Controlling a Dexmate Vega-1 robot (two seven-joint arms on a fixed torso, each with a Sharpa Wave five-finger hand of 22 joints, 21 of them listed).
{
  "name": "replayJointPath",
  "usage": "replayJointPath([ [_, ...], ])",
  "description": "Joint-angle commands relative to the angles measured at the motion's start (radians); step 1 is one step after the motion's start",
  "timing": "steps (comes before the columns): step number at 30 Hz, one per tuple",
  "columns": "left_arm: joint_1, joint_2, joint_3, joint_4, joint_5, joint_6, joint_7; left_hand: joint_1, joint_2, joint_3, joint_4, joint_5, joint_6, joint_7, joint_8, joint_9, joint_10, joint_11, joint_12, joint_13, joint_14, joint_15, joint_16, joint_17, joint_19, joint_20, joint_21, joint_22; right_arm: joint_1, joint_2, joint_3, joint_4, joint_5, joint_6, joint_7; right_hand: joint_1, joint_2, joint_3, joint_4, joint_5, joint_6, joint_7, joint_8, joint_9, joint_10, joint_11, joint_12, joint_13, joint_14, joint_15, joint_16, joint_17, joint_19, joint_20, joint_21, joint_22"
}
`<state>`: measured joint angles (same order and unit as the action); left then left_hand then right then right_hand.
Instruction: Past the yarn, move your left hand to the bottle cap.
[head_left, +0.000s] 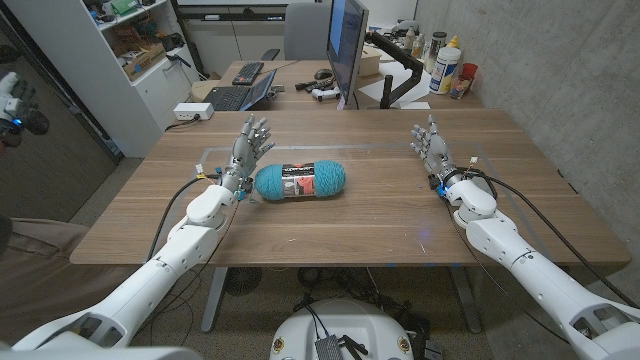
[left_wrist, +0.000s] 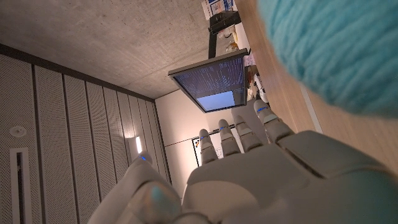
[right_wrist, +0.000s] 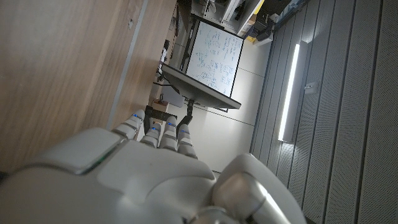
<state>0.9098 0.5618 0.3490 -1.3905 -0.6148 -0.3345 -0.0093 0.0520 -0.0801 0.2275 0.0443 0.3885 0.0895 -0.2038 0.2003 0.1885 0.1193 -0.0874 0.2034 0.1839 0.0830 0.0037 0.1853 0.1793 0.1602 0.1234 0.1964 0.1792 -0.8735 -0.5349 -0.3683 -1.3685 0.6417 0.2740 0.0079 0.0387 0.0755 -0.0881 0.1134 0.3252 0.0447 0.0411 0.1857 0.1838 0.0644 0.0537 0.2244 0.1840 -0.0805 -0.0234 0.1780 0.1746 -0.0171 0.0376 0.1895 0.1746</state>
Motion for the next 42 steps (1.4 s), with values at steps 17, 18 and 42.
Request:
replayJointPath([
  [17, 0.075, 0.111, -0.03, -0.068, 0.154, -0.035, 0.096, 0.005, -0.004, -0.001, -0.004, 0.006, 0.005, -0.005, 0.001, 0.002, 0.0, -0.001, -0.001, 0.005, -0.022, -0.004, -0.003, 0.003, -0.007, -0.004, 0.001, 0.003, 0.021, 0.005, -0.008, -0.001, -0.019, -0.008, -0.014, 0.01, 0.009, 0.003, -0.001, 0.006, 0.001, 0.009, 0.007, 0.002, 0.004, 0.003, 0.0, 0.003, -0.01, 0.002, 0.005, 0.005, 0.001, 0.008, 0.007, 0.005],
  [18, 0.078, 0.112, -0.031, -0.068, 0.163, -0.041, 0.103, 0.006, -0.003, -0.001, -0.004, 0.007, 0.004, -0.004, 0.001, 0.002, -0.001, -0.002, -0.001, 0.005, -0.023, -0.004, -0.003, 0.003, -0.007, -0.004, 0.001, 0.003, 0.024, 0.007, -0.01, 0.005, -0.021, -0.004, -0.01, 0.01, 0.009, 0.003, -0.001, 0.006, 0.001, 0.009, 0.007, 0.002, 0.004, 0.003, 0.0, 0.003, -0.01, 0.002, 0.005, 0.005, 0.001, 0.008, 0.007, 0.005],
  [42, 0.161, 0.14, -0.075, -0.096, 0.339, -0.104, 0.26, 0.02, -0.008, -0.003, -0.016, 0.015, 0.025, -0.01, 0.007, 0.002, -0.007, -0.007, -0.003, 0.005, -0.054, -0.011, -0.007, 0.003, -0.035, -0.006, -0.008, 0.002, 0.052, 0.023, -0.028, 0.04, -0.027, -0.014, 0.002, 0.012, 0.01, 0.003, -0.003, 0.006, 0.001, 0.009, 0.007, 0.002, 0.001, 0.004, -0.002, 0.003, -0.011, 0.002, 0.005, 0.005, 0.0, 0.009, 0.006, 0.005],
])
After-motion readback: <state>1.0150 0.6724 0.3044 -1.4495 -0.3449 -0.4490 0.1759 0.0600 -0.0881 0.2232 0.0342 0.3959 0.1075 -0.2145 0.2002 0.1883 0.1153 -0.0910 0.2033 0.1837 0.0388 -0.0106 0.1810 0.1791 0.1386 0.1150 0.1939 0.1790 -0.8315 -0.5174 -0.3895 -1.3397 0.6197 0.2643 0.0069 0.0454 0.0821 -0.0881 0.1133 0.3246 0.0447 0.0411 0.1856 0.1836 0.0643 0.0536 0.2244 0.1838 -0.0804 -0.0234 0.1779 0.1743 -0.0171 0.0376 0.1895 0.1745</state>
